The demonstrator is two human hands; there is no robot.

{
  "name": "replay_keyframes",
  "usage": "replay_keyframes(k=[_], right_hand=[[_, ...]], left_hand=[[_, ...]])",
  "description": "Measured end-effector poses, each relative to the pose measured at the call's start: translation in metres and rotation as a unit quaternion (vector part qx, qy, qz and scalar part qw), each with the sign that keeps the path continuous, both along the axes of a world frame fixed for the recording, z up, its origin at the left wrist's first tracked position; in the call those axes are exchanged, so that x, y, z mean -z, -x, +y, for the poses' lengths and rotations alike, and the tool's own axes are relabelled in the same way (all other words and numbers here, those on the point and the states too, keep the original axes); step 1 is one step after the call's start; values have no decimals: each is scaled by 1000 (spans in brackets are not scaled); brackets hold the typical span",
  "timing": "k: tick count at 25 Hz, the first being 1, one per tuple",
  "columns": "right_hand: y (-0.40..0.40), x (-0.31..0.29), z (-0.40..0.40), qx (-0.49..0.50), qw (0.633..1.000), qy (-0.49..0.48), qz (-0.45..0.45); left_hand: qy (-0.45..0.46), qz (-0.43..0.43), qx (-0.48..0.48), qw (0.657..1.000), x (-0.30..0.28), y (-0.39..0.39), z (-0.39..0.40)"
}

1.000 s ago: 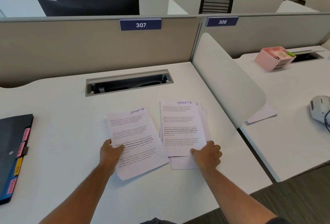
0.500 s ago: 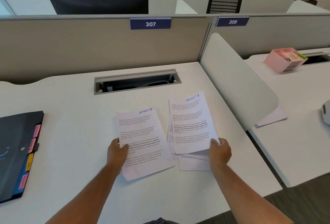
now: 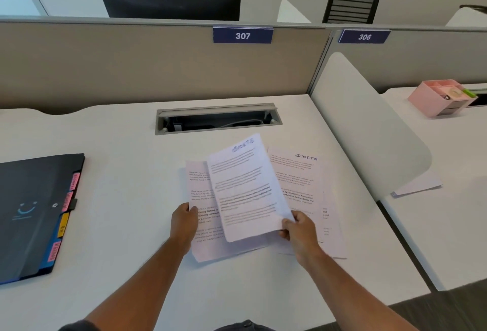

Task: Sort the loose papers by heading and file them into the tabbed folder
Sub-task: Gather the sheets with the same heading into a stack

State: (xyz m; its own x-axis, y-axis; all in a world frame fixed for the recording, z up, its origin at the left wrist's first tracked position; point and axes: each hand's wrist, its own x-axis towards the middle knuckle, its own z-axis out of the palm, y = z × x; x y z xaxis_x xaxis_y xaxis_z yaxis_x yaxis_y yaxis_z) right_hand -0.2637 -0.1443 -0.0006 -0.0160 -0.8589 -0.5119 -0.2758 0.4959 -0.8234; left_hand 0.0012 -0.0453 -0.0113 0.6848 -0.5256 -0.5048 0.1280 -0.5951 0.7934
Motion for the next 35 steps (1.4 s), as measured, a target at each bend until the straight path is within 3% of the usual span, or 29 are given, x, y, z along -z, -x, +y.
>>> replay_keyframes(k=[5,11,14,18,20,23,30,35], right_hand=[[-27,10,36,-37,998,-44,-1],[-41,9,52,-88,995,-32,24],[-36,5,41,-98,988,25,116],[-6,5,6,3,948,105,300],[11,6,-11,28,920,93,381],[24,7,-22,20,902,24,432],[24,4,-30,8,901,-6,433],[30,13,-28,53,929,76,358]], left_hand=[[25,36,-4,999,4,0,0],[10,8,11,1000,2,0,1],[7,8,11,1000,2,0,0],[2,1,16,1000,4,-1,0],[3,-2,16,1000,4,-1,0],[2,-5,15,1000,5,-2,0],[-1,-7,10,1000,6,-2,-1],[-5,-9,13,1000,5,-2,-1]])
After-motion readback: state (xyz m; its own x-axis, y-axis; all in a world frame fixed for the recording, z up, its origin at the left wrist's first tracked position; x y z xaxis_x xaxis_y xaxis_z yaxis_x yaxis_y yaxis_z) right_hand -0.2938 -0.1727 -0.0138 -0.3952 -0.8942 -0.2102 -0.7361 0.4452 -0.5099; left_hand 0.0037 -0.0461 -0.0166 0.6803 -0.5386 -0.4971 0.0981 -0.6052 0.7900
